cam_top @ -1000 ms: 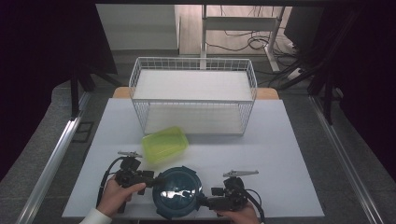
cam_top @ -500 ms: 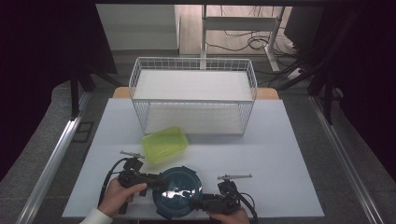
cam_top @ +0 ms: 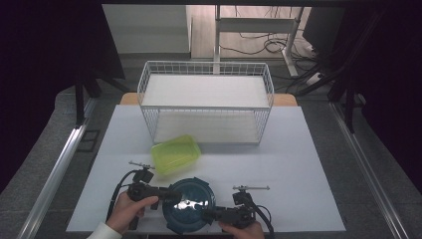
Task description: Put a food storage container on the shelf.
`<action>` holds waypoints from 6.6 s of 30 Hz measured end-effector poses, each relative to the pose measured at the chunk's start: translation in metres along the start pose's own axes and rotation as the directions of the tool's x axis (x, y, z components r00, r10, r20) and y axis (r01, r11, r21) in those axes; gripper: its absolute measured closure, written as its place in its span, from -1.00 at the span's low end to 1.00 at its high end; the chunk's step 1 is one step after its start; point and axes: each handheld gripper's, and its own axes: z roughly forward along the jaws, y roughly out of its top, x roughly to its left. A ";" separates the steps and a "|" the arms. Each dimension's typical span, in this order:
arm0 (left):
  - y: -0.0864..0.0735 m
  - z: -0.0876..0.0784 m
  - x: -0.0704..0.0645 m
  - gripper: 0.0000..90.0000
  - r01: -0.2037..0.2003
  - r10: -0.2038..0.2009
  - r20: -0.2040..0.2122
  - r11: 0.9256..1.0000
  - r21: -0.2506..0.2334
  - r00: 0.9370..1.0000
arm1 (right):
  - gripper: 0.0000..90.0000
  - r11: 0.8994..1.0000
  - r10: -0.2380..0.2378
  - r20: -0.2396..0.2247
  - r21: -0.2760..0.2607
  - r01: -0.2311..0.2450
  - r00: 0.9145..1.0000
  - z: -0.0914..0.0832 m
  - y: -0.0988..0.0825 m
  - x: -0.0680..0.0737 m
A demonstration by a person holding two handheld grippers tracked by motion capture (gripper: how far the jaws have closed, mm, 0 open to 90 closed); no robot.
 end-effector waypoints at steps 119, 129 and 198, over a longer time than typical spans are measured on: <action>0.080 -0.023 -0.057 -0.11 -0.068 0.069 0.005 0.988 -0.137 0.998 | 0.06 0.998 0.011 -0.020 -0.067 -0.013 1.000 -0.064 0.100 0.010; 0.118 -0.041 -0.072 -0.11 -0.104 0.105 -0.003 0.980 -0.168 0.994 | 0.06 0.994 -0.045 -0.012 -0.098 0.044 0.999 -0.079 0.141 0.027; 0.306 -0.059 -0.046 -0.13 0.000 0.005 0.018 0.957 -0.291 1.000 | 0.00 0.981 0.050 -0.011 -0.185 -0.051 0.999 -0.083 0.360 0.012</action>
